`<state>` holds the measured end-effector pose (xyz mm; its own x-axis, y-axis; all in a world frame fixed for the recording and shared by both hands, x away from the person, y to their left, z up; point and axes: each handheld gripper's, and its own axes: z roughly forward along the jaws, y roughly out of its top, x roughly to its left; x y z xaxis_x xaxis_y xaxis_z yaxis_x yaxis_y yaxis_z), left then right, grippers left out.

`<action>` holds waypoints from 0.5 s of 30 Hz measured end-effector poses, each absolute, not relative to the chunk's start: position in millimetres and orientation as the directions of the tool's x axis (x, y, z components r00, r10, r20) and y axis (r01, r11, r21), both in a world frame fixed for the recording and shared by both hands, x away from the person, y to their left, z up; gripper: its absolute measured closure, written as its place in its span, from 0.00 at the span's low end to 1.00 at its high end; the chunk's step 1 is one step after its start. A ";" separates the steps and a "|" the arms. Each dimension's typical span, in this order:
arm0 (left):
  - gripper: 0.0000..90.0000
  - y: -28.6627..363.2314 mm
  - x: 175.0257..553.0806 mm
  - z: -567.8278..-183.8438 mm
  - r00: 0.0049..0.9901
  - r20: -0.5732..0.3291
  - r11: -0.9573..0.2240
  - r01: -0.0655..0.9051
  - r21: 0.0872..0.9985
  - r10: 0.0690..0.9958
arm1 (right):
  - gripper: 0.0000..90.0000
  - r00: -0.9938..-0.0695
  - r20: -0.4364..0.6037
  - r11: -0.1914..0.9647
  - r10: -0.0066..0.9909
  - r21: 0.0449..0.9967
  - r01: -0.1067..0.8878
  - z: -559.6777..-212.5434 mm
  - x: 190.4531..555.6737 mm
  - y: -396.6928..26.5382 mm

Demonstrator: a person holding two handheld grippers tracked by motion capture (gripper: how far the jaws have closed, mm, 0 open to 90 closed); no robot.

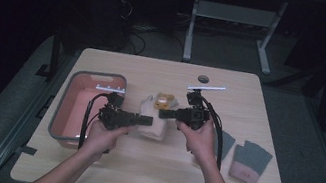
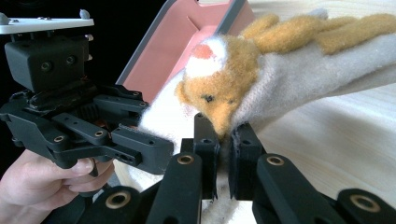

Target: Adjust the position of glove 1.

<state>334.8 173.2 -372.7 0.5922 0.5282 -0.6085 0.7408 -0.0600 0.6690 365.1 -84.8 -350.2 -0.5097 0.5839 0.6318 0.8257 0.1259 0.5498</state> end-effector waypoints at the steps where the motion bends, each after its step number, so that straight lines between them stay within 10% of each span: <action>1: 0.74 174.3 334.7 -372.2 0.590 -0.610 -0.055 0.741 0.670 0.529 | 0.93 -0.510 0.632 0.126 0.584 0.550 0.826 -350.2 365.1 -84.8; 15: 0.74 196.5 338.0 -362.2 0.571 -0.616 -0.027 0.745 0.667 0.542 | 0.93 -0.534 0.638 0.144 0.554 0.558 0.817 -342.4 376.5 -63.6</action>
